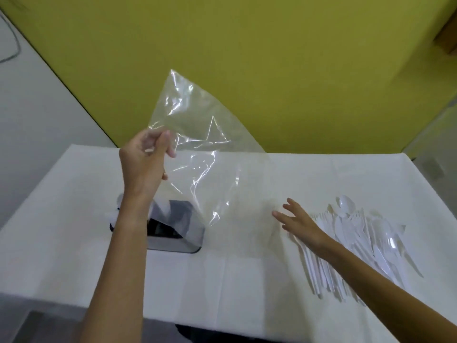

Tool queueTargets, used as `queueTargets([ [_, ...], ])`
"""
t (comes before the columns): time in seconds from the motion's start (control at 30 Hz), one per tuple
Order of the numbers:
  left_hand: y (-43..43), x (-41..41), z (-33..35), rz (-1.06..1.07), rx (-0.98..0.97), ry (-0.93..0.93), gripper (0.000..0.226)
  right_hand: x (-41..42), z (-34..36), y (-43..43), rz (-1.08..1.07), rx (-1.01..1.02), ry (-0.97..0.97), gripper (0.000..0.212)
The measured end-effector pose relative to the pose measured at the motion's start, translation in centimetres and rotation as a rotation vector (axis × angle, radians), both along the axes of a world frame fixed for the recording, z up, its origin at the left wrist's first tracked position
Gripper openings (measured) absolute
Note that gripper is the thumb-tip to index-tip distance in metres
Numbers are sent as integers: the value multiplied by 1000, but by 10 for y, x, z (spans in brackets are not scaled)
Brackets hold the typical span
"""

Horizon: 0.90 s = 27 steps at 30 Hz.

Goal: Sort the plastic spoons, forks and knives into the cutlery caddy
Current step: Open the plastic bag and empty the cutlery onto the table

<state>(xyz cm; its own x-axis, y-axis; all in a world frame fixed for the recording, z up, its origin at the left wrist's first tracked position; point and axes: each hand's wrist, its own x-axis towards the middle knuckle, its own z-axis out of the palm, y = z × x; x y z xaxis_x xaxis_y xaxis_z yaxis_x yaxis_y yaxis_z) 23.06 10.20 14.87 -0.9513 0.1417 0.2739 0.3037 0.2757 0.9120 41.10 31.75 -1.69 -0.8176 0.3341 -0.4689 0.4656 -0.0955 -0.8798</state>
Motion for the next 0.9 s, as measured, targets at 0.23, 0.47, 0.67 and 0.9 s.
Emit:
queueTargets([
  [0.23, 8, 0, 13, -173, 427, -162, 17, -41, -4, -4, 18, -545, 67, 85],
  [0.47, 23, 5, 1, -147, 553, -412, 34, -54, 19, -23, 118, -964, 321, 77],
  [0.67, 5, -10, -6, -36, 316, -327, 14, -48, 40, 11, -130, -654, 280, 51],
  [0.9, -13, -23, -14, 104, 32, -201, 11, -28, 78, 64, -270, 231, 203, 9],
])
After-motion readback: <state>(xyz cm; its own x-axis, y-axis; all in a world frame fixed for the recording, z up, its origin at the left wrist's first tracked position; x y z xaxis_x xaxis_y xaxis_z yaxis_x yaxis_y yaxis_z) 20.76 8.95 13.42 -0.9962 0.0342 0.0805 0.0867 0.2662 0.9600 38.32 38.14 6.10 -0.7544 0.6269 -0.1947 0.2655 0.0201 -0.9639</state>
